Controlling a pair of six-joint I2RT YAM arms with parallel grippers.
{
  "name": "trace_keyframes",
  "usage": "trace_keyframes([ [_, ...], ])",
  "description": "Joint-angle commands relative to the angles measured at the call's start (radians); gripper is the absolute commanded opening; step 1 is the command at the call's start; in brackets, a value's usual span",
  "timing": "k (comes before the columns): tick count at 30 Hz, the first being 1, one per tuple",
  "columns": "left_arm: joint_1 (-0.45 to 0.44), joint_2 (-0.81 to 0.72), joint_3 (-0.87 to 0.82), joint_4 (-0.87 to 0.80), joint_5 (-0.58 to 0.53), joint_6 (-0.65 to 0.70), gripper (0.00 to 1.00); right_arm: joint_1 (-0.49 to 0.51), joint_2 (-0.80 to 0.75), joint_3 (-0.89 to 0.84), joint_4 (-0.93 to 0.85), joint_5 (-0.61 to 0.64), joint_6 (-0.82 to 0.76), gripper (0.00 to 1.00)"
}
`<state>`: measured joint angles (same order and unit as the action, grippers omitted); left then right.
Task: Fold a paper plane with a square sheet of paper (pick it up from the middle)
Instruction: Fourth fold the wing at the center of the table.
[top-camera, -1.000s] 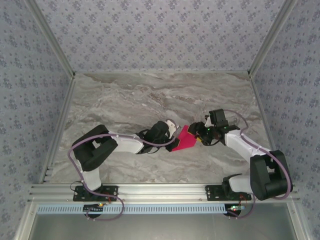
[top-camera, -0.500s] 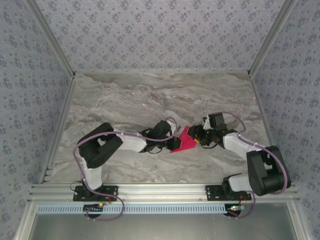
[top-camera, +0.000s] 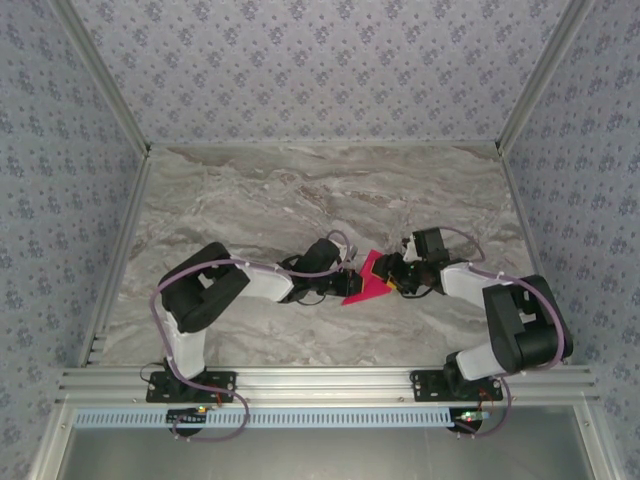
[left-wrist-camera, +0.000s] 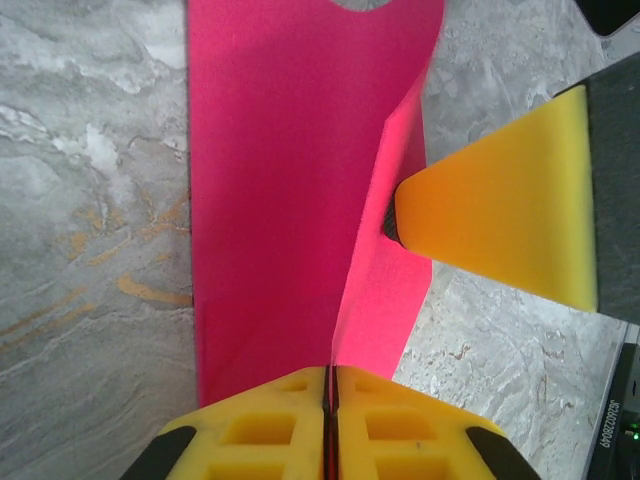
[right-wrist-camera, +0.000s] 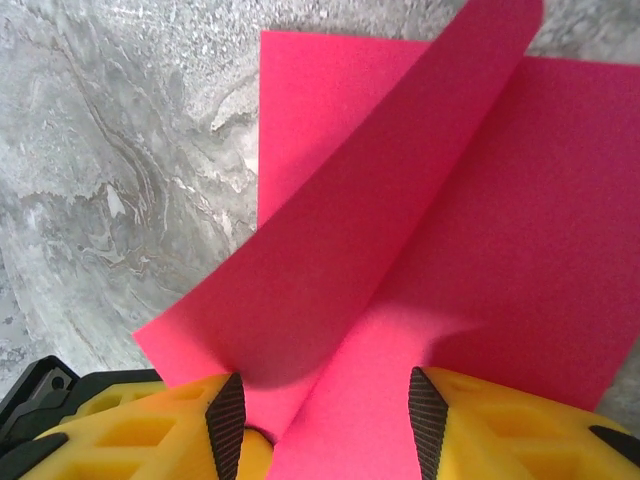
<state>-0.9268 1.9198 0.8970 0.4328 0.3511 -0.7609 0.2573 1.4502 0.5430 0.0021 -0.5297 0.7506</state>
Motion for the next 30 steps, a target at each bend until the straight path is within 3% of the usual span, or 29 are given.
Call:
trace_keyframes([
  [1, 0.006, 0.026, 0.015, 0.040, 0.041, -0.035, 0.10, 0.011, 0.021, 0.032, 0.005, -0.013, -0.008, 0.51],
  [12, 0.029, 0.045, 0.022, 0.067, 0.106, -0.102, 0.20, 0.024, 0.062, 0.057, -0.067, 0.059, -0.007, 0.51],
  [20, 0.034, -0.003, 0.015, 0.062, 0.136, -0.084, 0.39, 0.047, 0.093, 0.087, -0.153, 0.134, 0.006, 0.54],
  [25, 0.045, -0.107, -0.023, -0.038, 0.046, -0.047, 0.47, 0.056, 0.105, 0.120, -0.228, 0.186, 0.008, 0.54],
  [30, 0.048, -0.213, -0.054, -0.131, -0.078, -0.032, 0.48, 0.062, 0.122, 0.145, -0.287, 0.234, 0.019, 0.54],
])
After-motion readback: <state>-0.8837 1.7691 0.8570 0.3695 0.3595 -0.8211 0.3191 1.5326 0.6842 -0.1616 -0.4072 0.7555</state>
